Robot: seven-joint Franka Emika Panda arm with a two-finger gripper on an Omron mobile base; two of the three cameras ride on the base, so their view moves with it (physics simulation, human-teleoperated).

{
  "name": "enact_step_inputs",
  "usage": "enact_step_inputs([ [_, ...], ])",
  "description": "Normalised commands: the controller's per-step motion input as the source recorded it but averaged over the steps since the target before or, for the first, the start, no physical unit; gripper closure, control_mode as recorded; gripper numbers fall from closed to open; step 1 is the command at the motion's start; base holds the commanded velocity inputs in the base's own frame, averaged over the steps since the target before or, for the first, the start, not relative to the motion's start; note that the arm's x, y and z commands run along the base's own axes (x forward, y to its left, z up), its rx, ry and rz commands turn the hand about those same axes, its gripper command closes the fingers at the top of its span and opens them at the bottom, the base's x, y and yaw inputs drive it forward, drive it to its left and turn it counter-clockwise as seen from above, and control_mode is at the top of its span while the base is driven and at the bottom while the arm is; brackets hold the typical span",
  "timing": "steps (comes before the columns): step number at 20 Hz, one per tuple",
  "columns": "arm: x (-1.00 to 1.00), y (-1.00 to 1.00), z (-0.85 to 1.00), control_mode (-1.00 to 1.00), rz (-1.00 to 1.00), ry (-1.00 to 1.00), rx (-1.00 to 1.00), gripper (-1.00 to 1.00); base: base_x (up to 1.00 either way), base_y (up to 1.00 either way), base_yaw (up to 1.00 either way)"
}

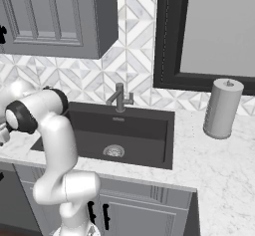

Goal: Pick the pan and sponge and place them into the sink. Then turn on the water.

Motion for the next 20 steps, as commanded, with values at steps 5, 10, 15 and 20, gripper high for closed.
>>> enact_step_inputs([
  [5,0.11,0.12,0.00,-1.00,0.00,0.00,-0.09,-1.00,0.00,0.00,0.00],
  [10,0.00,0.03,-0.18,-1.00,0.00,0.00,-0.11,-1.00,0.00,0.00,0.00],
  [15,0.02,0.05,-0.27,-1.00,0.00,0.00,-0.08,-1.00,0.00,0.00,0.00],
  [20,0.10,0.00,-0.17,-1.00,0.00,0.00,-0.01,-1.00,0.00,0.00,0.00],
])
